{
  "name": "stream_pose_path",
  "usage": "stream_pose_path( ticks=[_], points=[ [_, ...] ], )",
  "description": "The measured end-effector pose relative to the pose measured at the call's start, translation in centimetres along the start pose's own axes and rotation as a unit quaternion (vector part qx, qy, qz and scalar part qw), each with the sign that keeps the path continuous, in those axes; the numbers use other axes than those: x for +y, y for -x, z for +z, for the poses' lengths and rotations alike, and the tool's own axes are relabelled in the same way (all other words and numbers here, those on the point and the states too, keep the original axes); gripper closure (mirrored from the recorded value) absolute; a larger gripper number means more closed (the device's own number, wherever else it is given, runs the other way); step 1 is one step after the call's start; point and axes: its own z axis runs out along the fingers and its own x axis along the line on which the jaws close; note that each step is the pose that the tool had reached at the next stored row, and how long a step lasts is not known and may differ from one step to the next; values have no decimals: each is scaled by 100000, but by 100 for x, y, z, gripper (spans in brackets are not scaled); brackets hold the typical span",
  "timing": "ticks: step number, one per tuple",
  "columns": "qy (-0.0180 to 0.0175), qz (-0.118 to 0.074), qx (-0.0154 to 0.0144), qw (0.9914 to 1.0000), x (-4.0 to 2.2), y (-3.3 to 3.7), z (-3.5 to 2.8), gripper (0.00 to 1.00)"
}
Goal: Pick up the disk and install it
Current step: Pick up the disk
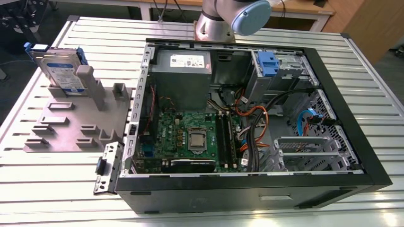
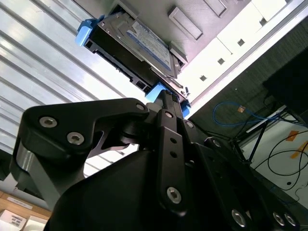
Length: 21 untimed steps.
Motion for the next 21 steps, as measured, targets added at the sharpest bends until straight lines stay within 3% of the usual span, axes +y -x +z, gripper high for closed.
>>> stream_pose_path(
  ticks=[12,21],
  points=[
    [26,-2613,115,99966,0,0,0,89],
    [32,-3332,143,99944,0,0,0,89]
  ],
)
